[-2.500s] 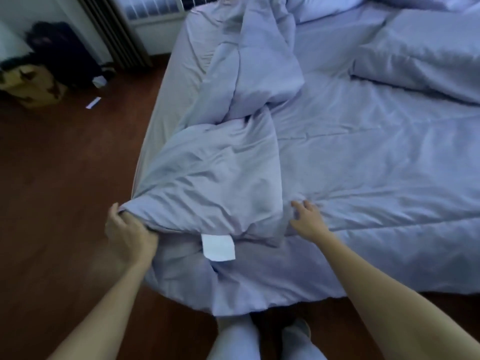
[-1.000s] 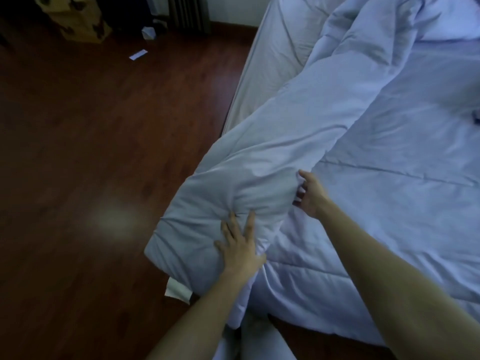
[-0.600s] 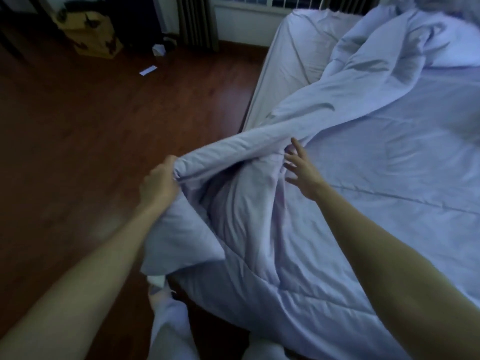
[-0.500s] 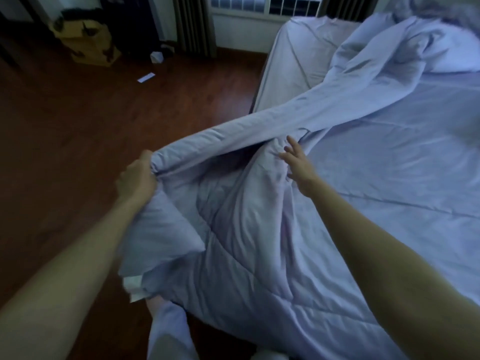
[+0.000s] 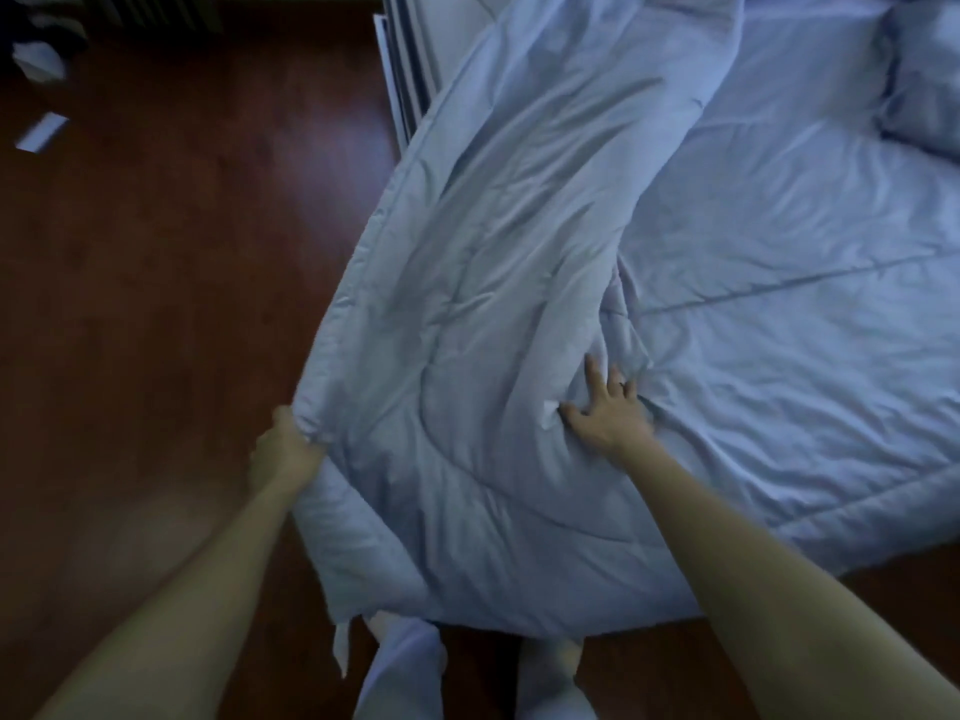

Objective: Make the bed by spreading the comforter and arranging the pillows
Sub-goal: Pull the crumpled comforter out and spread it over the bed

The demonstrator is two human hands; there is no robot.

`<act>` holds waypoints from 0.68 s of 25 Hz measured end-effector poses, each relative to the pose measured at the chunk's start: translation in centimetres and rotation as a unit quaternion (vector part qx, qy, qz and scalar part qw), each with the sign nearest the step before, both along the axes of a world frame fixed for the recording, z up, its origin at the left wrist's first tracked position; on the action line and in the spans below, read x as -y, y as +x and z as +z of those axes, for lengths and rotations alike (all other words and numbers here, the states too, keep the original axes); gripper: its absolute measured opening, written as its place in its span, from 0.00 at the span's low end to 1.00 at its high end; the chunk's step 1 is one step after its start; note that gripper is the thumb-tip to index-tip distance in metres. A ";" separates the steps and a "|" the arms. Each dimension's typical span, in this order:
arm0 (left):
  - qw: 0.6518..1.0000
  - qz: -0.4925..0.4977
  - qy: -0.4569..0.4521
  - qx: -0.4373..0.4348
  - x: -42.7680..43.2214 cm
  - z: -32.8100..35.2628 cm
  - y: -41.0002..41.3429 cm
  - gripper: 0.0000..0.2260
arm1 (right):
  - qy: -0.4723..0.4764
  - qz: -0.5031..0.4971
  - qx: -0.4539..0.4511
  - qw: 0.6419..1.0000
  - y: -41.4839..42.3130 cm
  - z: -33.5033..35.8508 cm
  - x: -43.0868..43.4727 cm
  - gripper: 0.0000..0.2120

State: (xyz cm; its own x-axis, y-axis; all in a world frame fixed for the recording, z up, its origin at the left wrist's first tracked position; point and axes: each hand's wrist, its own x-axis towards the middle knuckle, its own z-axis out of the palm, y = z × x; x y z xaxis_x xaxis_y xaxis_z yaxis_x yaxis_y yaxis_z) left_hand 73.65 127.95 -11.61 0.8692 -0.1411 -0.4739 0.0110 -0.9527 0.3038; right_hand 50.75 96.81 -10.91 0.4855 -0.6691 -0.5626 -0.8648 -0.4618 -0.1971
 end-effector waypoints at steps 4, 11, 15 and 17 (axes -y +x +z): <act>0.975 -0.154 -0.107 -0.121 5.5 0.2 -3.5 0.22 | 0.052 -0.034 -0.015 0.998 1.5 0.4 0.5 0.49; 0.913 -0.332 -0.225 -0.072 14.9 10.1 -0.2 0.16 | -0.065 -0.251 0.373 0.891 7.2 6.1 -1.5 0.21; 0.906 -0.345 -0.244 -0.009 19.1 15.8 6.8 0.14 | -0.059 -0.255 0.514 0.817 15.0 12.3 0.7 0.17; 0.902 -0.354 -0.247 0.018 21.9 18.4 10.4 0.14 | -0.042 -0.261 0.571 0.777 18.7 14.7 3.0 0.16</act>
State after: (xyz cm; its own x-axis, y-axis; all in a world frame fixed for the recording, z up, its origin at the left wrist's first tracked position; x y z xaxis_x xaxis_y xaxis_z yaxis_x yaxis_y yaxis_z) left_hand 84.09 106.01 6.83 0.4918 -0.8530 -0.1749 -0.5645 -0.4653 0.6819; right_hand 69.43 93.77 3.81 0.2868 -0.9536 0.0918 -0.2226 -0.1596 -0.9618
